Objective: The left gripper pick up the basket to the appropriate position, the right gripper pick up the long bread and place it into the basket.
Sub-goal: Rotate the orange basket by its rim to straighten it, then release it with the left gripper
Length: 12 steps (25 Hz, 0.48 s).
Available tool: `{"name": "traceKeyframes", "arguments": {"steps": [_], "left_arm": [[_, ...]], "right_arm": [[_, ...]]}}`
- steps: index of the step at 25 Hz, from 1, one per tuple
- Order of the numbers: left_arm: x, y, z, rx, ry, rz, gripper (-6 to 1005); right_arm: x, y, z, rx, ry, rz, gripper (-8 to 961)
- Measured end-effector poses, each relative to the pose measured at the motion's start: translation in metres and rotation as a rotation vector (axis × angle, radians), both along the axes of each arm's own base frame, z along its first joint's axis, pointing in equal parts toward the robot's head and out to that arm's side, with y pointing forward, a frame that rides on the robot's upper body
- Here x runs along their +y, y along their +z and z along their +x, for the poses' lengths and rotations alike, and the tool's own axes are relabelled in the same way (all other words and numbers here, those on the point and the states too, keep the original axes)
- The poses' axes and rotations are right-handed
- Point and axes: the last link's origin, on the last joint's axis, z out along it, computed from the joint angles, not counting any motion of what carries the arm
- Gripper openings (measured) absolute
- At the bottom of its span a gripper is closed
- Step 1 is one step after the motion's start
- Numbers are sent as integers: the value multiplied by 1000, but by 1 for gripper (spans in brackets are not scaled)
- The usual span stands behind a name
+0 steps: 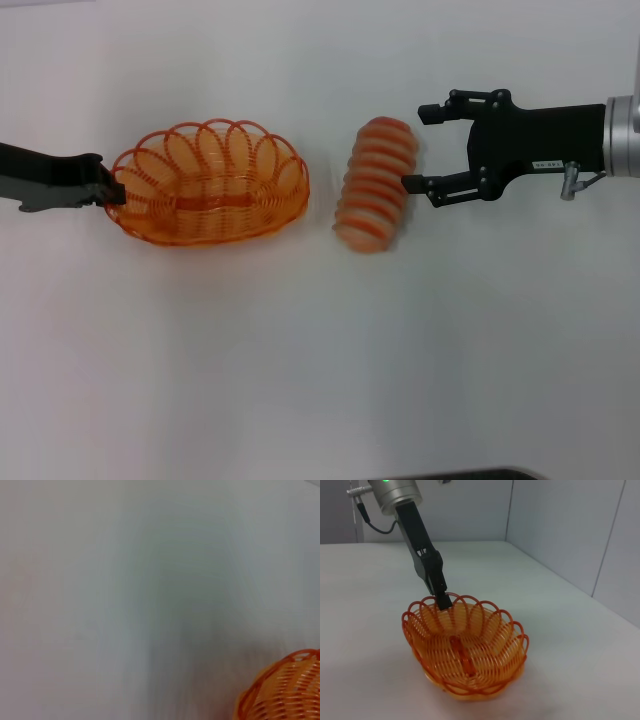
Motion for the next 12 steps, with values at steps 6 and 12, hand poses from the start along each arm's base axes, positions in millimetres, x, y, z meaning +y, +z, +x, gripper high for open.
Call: {"name": "traceKeyframes", "arguments": {"steps": [6,12], "left_arm": [[0,0,0,1,-1,0,66],[-1,0,0,-1,0,-6,67]], "right_arm": [[0,0,0,0,-1,-1,914],[-1,0,0,-2,1,-1,914]]}}
